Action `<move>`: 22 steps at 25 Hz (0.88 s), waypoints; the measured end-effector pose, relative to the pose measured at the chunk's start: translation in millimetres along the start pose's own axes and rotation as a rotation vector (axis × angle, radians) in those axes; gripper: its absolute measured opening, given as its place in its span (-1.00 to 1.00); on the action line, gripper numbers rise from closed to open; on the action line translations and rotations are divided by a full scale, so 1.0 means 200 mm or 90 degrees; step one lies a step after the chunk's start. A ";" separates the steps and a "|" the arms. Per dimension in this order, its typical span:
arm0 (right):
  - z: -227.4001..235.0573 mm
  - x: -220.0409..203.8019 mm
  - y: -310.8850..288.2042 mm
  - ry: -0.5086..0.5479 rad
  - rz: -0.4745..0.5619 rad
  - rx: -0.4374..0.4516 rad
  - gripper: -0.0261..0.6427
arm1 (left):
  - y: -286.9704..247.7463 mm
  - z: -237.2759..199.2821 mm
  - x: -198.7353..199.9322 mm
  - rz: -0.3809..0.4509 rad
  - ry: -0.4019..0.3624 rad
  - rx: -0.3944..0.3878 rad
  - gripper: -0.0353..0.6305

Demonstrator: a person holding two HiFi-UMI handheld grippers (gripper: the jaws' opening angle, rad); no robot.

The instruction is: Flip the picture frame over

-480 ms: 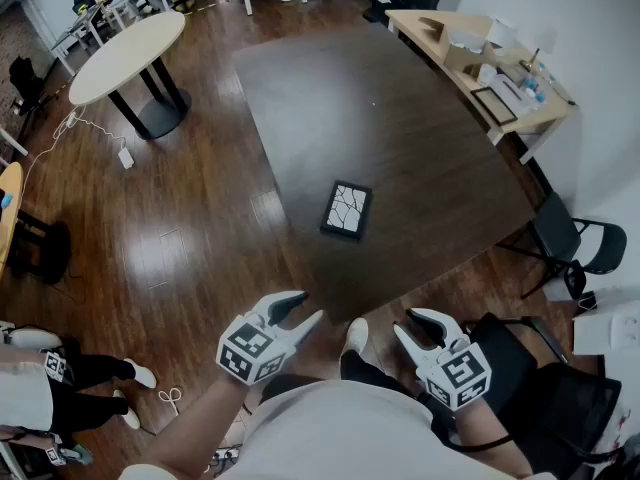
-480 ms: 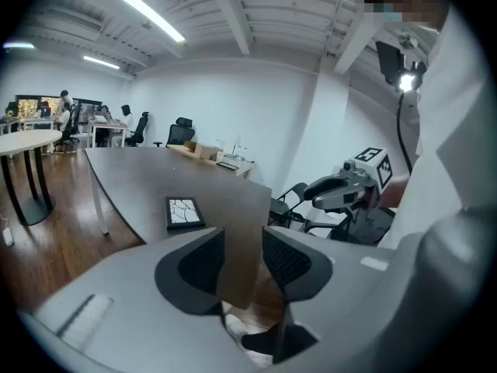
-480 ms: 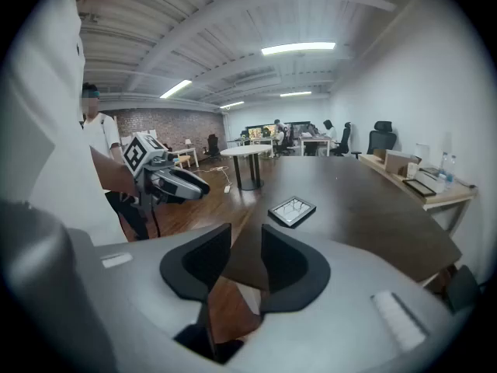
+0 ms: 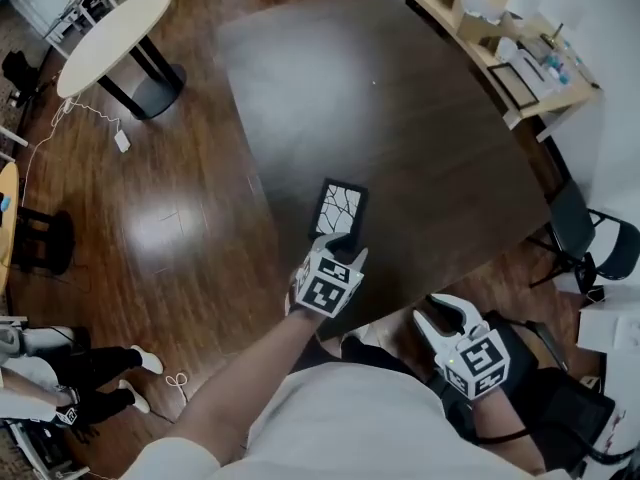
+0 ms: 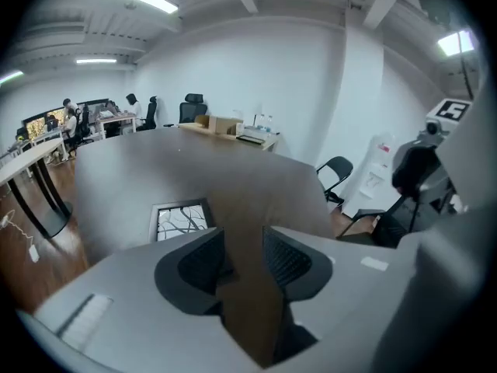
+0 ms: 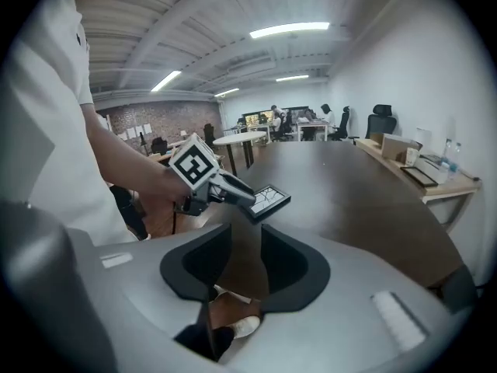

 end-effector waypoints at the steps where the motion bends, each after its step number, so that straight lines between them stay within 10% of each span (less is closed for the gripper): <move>1: 0.01 -0.01 0.01 -0.013 -0.002 -0.002 -0.55 | -0.07 -0.01 0.00 -0.009 -0.004 0.018 -0.43; 8: 0.08 -0.06 0.08 -0.060 -0.028 -0.026 -0.55 | -0.30 -0.13 -0.04 -0.040 0.004 0.134 -0.43; 22: 0.13 -0.11 0.05 -0.090 -0.032 -0.017 -0.56 | -0.32 -0.17 -0.12 -0.065 0.040 0.184 -0.70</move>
Point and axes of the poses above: the fingertips, and each gripper's own axes: y backward along the fingers, z to its right, x out of its top, the point moved 3 cm from there along y, backward along the fingers, and after that the axes turned 14 degrees about y, right-handed, at the moved point
